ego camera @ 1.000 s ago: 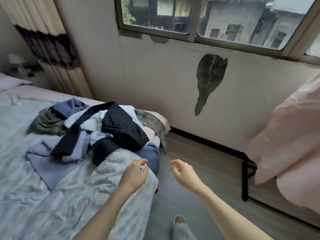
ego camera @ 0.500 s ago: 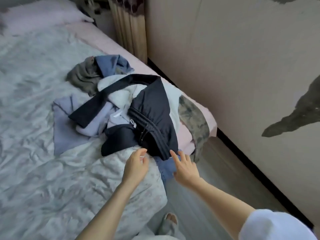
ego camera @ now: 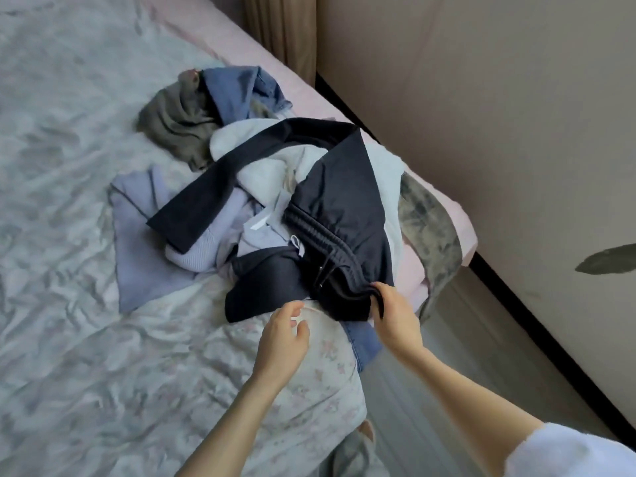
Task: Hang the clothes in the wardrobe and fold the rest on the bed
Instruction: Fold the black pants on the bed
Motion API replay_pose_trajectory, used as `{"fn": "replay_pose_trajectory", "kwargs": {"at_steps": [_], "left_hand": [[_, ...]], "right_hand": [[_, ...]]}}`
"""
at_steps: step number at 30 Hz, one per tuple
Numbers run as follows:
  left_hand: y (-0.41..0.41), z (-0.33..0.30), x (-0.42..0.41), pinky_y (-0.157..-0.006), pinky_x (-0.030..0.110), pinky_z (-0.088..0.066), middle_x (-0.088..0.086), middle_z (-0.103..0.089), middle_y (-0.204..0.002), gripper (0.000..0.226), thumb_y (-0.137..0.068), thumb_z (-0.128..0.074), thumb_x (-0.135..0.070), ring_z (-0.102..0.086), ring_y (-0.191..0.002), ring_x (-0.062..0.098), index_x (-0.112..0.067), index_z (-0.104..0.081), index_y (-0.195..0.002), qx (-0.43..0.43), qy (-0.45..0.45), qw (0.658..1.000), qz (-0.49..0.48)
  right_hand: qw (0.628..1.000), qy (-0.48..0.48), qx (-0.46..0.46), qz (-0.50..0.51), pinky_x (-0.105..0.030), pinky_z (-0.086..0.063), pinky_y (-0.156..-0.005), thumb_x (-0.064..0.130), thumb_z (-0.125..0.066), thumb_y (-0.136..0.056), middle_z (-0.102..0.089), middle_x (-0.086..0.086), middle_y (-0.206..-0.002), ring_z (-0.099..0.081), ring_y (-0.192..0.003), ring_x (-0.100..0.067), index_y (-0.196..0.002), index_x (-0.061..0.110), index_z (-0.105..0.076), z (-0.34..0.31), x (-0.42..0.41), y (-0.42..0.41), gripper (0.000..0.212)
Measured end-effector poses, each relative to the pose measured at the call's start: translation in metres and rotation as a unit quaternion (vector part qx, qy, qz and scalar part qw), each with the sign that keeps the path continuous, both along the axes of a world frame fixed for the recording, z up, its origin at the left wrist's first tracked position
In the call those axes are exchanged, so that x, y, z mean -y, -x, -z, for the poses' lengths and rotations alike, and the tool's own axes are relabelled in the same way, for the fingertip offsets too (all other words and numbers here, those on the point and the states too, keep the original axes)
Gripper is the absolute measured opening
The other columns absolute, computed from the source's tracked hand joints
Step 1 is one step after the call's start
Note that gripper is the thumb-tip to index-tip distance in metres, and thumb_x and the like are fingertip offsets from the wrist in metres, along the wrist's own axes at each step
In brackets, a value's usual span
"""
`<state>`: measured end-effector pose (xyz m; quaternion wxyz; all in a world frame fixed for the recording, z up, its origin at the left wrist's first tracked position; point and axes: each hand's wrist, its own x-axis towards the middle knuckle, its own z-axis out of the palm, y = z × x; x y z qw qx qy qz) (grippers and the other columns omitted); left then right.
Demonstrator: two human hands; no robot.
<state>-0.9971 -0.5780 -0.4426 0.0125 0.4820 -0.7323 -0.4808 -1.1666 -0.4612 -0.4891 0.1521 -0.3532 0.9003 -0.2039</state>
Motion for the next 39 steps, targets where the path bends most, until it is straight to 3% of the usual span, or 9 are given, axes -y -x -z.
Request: {"fn": "replay_pose_trajectory", "kwargs": {"at_steps": [5,11,14,16,19,24,30,35,39], "left_hand": [[0.032,-0.037,0.043,-0.108,0.026,-0.026,0.001,-0.016,-0.154,0.081,-0.087,-0.064,-0.016,-0.020,-0.141,0.017,-0.026,-0.014,-0.150,-0.073,0.067,0.992,0.074],[0.100,-0.100,0.088,-0.114,0.053,-0.012,0.000,0.013,-0.158,0.121,-0.074,-0.074,-0.043,0.009,-0.145,0.027,-0.042,0.027,-0.139,-0.033,0.267,0.942,0.200],[0.127,-0.131,0.108,-0.113,0.057,-0.006,-0.003,0.008,-0.159,0.108,-0.077,-0.071,-0.042,0.011,-0.145,0.025,-0.037,0.010,-0.148,-0.029,0.285,0.943,0.169],[0.141,-0.155,0.120,-0.111,0.056,-0.013,0.000,-0.016,-0.157,0.075,-0.084,-0.065,-0.035,-0.008,-0.145,0.026,-0.032,-0.023,-0.146,-0.046,0.295,0.946,0.125],[0.151,-0.191,0.124,-0.091,0.048,-0.039,0.008,-0.066,-0.102,0.006,-0.090,-0.051,-0.020,-0.057,-0.104,0.034,-0.023,-0.055,-0.089,-0.101,0.296,0.944,0.107],[0.146,-0.251,0.091,-0.053,0.033,-0.034,-0.002,-0.054,-0.068,0.007,-0.093,-0.050,-0.027,-0.055,-0.072,0.032,-0.021,-0.053,-0.091,-0.202,0.270,0.938,0.083],[0.106,-0.302,0.027,-0.069,0.035,-0.047,-0.005,-0.059,-0.082,0.019,-0.087,-0.064,-0.019,-0.058,-0.080,0.024,-0.018,-0.055,-0.104,-0.320,0.223,0.915,0.102],[0.041,-0.300,-0.050,-0.060,0.013,-0.036,-0.012,-0.060,-0.083,0.021,-0.083,-0.068,-0.019,-0.058,-0.079,0.013,-0.026,-0.056,-0.099,-0.318,0.206,0.918,0.114],[-0.013,-0.277,-0.124,-0.064,0.012,-0.038,-0.016,-0.063,-0.081,0.018,-0.083,-0.067,-0.026,-0.060,-0.080,0.009,-0.031,-0.057,-0.097,-0.264,0.181,0.938,0.131]], "right_hand": [[0.977,0.185,0.017,0.101,-0.012,-0.032,-0.080,0.012,-0.049,-0.095,-0.057,0.009,-0.100,-0.051,-0.094,-0.005,-0.110,0.020,-0.059,-0.081,0.025,0.024,0.020],[0.955,0.288,-0.044,0.050,-0.009,-0.036,-0.087,0.015,-0.045,-0.095,-0.058,-0.001,-0.100,-0.049,-0.090,-0.002,-0.110,0.011,-0.061,-0.195,0.066,0.045,0.022],[0.943,0.321,-0.084,0.003,-0.005,-0.036,-0.084,0.014,-0.043,-0.094,-0.055,-0.003,-0.099,-0.049,-0.089,-0.003,-0.110,0.007,-0.061,-0.250,0.072,0.053,0.025],[0.942,0.319,-0.106,-0.013,-0.009,-0.039,-0.083,0.014,-0.043,-0.094,-0.054,-0.004,-0.099,-0.050,-0.089,-0.005,-0.111,0.007,-0.061,-0.280,0.068,0.061,0.026],[0.929,0.348,-0.121,0.020,-0.015,-0.041,-0.086,0.010,-0.044,-0.095,-0.057,-0.007,-0.101,-0.052,-0.092,-0.009,-0.111,0.006,-0.060,-0.312,0.058,0.072,0.023],[0.884,0.441,-0.092,0.127,-0.014,-0.040,-0.089,0.009,-0.045,-0.097,-0.060,0.003,-0.104,-0.054,-0.098,-0.006,-0.109,0.017,-0.056,-0.349,0.034,0.072,0.018],[0.853,0.479,-0.091,0.187,0.002,-0.034,-0.078,0.012,-0.045,-0.098,-0.055,0.026,-0.096,-0.050,-0.086,0.009,-0.108,0.023,-0.053,-0.361,-0.032,0.047,0.017],[0.853,0.485,-0.066,0.184,0.001,-0.034,-0.077,0.010,-0.047,-0.096,-0.057,0.021,-0.094,-0.052,-0.085,0.011,-0.108,0.021,-0.054,-0.344,-0.114,-0.008,0.018],[0.859,0.472,-0.040,0.196,-0.001,-0.034,-0.077,0.006,-0.049,-0.093,-0.060,0.013,-0.090,-0.053,-0.087,0.002,-0.101,0.018,-0.058,-0.318,-0.188,-0.061,0.017]]}}
